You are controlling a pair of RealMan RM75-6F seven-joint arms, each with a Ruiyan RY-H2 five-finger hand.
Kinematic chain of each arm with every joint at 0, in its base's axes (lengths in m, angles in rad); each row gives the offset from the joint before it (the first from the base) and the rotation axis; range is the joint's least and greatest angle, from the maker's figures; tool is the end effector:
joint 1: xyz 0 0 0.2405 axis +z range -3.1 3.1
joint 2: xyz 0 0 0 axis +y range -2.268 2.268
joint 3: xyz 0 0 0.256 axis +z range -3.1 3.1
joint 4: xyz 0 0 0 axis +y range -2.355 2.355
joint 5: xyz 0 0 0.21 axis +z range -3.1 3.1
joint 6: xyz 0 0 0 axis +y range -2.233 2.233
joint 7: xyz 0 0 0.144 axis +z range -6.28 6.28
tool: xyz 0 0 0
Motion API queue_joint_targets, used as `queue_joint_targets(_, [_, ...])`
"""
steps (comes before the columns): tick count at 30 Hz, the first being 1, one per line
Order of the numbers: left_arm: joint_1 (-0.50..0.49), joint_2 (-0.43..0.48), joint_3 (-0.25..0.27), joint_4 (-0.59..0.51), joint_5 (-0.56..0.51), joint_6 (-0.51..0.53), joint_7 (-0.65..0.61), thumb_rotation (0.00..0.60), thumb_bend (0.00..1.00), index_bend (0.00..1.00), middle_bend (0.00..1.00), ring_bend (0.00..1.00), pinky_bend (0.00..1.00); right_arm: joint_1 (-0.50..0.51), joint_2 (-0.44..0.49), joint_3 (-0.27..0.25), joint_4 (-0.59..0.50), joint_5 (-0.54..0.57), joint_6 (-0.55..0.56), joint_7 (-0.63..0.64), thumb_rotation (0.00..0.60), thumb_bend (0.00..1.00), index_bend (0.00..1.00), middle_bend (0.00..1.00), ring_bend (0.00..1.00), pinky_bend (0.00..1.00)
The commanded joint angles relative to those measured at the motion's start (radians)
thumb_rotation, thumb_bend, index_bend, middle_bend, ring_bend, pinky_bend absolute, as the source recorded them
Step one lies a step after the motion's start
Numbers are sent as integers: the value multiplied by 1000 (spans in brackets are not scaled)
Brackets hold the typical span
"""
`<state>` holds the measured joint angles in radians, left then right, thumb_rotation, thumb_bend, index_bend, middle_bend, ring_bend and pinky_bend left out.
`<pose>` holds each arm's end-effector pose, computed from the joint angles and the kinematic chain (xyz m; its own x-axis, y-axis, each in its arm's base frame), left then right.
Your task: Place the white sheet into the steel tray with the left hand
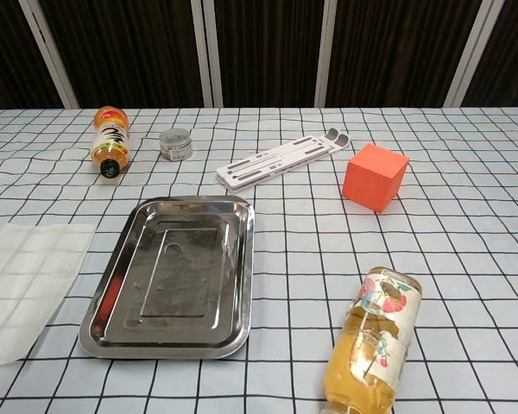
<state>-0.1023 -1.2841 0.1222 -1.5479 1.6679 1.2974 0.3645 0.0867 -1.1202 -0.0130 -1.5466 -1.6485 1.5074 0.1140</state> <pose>-0.3003 0.1380 0.0574 0.6557 0.2579 0.7096 0.7519 -0.3078 -0.5830 -0.3081 -0.1677 0.1503 0.3623 -0.0533 0.9305 -0.9243 -0.1494 0.3513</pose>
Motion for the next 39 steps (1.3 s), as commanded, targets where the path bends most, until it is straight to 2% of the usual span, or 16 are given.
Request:
queue_joint_targets(1, [-16,-16,-2,23,-6,-23,14,600,199,402,0,0,0,-1,0,1,0,1,2,3,600,291,0,0,0,0])
queue_joint_targets(21, [-76,-98,-41,146,-38,-70,13,600,213,443,0,0,0,-2,0,2,0,4,2,2,600,290,0,0,0,0])
queue_joint_targets(39, [-91,-131,-30,179,-40,-64,-16,600,454,598,0,0,0,-3,1,4,1,5,5,7,600,290,0,0,0,0])
